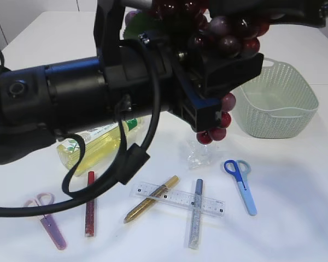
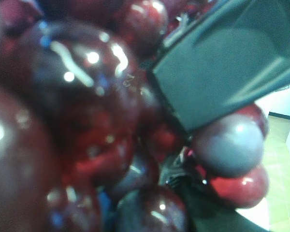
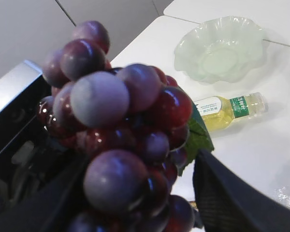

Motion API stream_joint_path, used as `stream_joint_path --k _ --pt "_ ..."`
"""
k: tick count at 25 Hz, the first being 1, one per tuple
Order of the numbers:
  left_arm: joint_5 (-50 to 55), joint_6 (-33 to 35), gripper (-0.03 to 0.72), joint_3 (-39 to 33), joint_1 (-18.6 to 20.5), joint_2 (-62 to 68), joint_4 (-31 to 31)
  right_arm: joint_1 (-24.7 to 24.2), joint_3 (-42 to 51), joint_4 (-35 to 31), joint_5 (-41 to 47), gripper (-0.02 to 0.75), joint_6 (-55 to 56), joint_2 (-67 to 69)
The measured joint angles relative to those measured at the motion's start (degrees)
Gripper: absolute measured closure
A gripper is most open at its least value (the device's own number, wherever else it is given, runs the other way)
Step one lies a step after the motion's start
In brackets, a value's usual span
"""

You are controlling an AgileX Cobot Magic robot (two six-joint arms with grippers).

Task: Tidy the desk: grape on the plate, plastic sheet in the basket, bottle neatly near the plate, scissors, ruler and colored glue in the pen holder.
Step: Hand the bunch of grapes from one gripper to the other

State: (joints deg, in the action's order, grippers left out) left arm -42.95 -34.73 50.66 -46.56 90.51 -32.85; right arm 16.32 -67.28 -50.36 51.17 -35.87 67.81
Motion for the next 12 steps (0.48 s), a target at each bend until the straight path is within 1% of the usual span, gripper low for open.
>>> stream_joint_path --k 4,10,12 --pt "0.0 0.22 0.504 0.0 1.2 -0.45 -0.47 0.0 0.0 -0.11 -0.52 0.177 0.0 0.0" --pt "0.23 0.22 0.505 0.0 1.45 -0.56 -0.47 0.0 0.0 -0.23 -0.6 0.143 -0.14 0.0" --pt "0.85 0.22 0.505 0.0 1.45 -0.68 -0.47 0.0 0.0 -1.25 -0.65 0.12 -1.4 0.0"
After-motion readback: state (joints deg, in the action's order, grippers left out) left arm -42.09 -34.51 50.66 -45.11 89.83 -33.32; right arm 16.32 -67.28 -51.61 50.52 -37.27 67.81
